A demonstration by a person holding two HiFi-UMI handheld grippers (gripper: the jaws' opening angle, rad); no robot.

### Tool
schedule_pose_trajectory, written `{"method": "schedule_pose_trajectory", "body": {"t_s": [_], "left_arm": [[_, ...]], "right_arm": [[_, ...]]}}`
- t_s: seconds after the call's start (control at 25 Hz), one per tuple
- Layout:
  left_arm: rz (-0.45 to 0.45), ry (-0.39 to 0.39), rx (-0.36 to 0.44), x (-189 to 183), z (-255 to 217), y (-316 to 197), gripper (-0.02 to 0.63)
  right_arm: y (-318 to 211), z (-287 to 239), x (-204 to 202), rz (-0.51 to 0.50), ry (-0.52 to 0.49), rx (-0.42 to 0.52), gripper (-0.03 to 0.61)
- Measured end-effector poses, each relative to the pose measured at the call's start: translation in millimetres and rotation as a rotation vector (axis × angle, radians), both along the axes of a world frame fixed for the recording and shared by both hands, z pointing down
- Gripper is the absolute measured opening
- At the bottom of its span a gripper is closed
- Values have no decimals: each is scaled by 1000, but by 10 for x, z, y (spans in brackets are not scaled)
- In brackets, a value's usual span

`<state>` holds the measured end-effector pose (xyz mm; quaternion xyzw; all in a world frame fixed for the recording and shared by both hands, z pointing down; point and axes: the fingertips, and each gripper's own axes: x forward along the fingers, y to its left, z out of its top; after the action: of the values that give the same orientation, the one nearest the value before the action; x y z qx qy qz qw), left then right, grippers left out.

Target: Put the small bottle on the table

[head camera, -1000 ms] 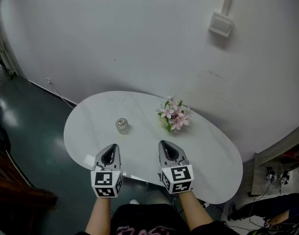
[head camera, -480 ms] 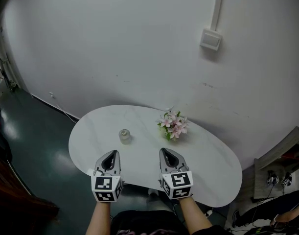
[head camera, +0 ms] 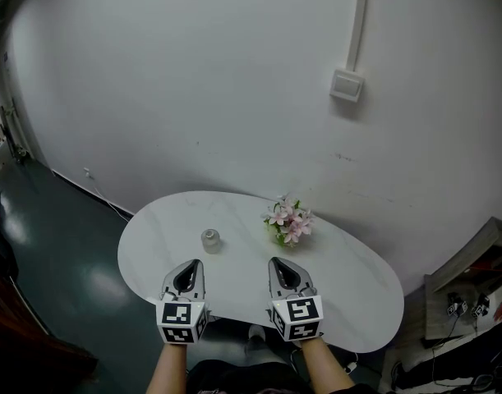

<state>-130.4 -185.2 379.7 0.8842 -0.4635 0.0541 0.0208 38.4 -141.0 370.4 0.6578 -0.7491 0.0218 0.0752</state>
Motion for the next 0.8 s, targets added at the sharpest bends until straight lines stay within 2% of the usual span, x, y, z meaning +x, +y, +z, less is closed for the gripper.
{"method": "schedule_pose_trajectory", "body": {"t_s": [0.8], "left_arm": [[14,17,-3,-31,62,31,12]], "right_arm": [[80,97,12,21,-2,-10,67]]}}
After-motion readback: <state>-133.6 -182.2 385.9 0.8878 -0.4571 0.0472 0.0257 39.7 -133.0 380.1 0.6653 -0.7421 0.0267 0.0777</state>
